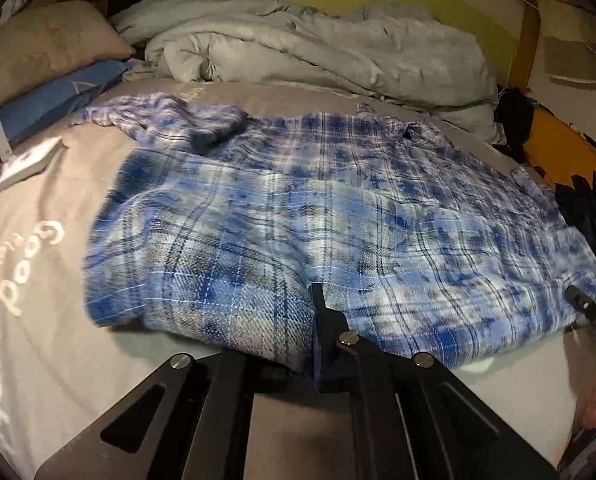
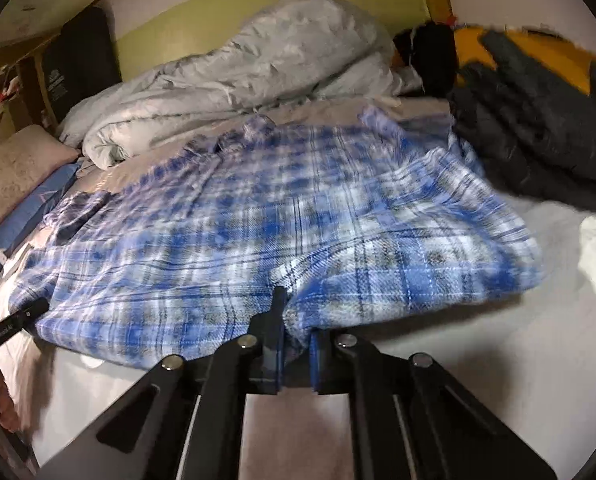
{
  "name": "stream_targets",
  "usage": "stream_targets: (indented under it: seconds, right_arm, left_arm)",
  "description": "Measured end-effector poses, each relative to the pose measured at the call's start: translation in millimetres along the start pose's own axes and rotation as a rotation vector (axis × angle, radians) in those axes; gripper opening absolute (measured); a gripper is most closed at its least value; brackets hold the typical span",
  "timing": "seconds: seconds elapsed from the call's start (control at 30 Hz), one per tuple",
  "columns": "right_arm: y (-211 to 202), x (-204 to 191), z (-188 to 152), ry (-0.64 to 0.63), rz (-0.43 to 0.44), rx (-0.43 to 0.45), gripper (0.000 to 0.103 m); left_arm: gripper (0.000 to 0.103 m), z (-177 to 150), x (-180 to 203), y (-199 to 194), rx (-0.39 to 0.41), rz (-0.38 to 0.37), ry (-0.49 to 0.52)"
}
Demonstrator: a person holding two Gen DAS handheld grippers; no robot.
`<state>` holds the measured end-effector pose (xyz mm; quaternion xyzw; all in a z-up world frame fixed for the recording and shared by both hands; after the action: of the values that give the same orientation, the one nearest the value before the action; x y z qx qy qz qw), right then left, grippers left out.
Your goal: Fold large clothes
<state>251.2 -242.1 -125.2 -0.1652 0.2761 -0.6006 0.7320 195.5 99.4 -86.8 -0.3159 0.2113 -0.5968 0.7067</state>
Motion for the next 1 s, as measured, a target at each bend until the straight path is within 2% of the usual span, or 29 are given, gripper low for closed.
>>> stream_targets:
  seconds: [0.1, 0.27, 0.5, 0.57, 0.63, 0.67, 0.73, 0.8, 0.87, 0.93, 1.0]
  right_arm:
    - [-19.0, -6.8, -3.8, -0.071, 0.009, 0.018, 0.008]
    - [-49.6, -27.7, -25.4, -0.088, 0.032, -0.001, 0.008]
    - [-79.7, -31.8, -77.4, -0.044, 0.048, -0.043, 0.008]
    - [-83.8, -30.9, -90.0, -0.047, 0.033, -0.042, 0.008]
    - [-84.6, -32.6, -96.2, -0.058, 0.02, -0.036, 0.009]
    - [-83.6, -32.5, -97.0, -0.061, 0.016, -0.031, 0.009]
    - [-84.7, -32.3, -93.9, -0.051, 0.027, -0.008, 0.009]
    - [-89.0, -32.3, -93.7, -0.045, 0.035, 0.013, 0.009]
    - [-95.2, -33.1, -97.4, -0.048, 0.025, 0.028, 0.009]
    - [-99.7, -37.1, -97.4, -0.066, 0.001, 0.046, 0.011]
    - [-106.1, -41.8, -97.7, -0.105, -0.033, 0.074, 0.013]
  left_arm:
    - [0.006, -3.1, -10.5, -19.5, 0.004, 0.033, 0.006]
    - [0.006, -20.6, -39.4, -49.8, -0.029, 0.02, -0.047]
    - [0.006, -74.7, -43.2, -78.8, -0.02, 0.045, 0.068]
    - [0.006, -77.6, -40.9, -75.5, -0.016, 0.052, 0.081]
    - [0.008, -75.2, -40.1, -70.4, -0.029, 0.03, 0.065]
    - [0.011, -74.5, -40.0, -70.5, -0.027, 0.025, 0.054]
    - [0.023, -75.5, -37.8, -77.3, 0.005, 0.003, 0.053]
    - [0.042, -76.4, -28.6, -86.5, 0.045, -0.009, 0.084]
    - [0.053, -76.5, -22.6, -95.9, 0.094, -0.014, 0.097]
    - [0.054, -78.9, -16.9, -101.6, 0.111, -0.034, 0.103]
    - [0.053, -79.9, -13.1, -103.7, 0.117, -0.014, 0.111]
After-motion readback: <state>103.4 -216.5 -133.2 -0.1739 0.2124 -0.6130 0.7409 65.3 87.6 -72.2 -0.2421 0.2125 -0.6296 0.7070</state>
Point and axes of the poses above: each gripper's, at about its wrist camera, not at the fingertips, and y roughly the way its jaws point, x to its right, z to its top, the point moved 4 cm from there along y, roughly the way its jaws point, and after that the axes turned 5 degrees about z, right-handed, at the moved point
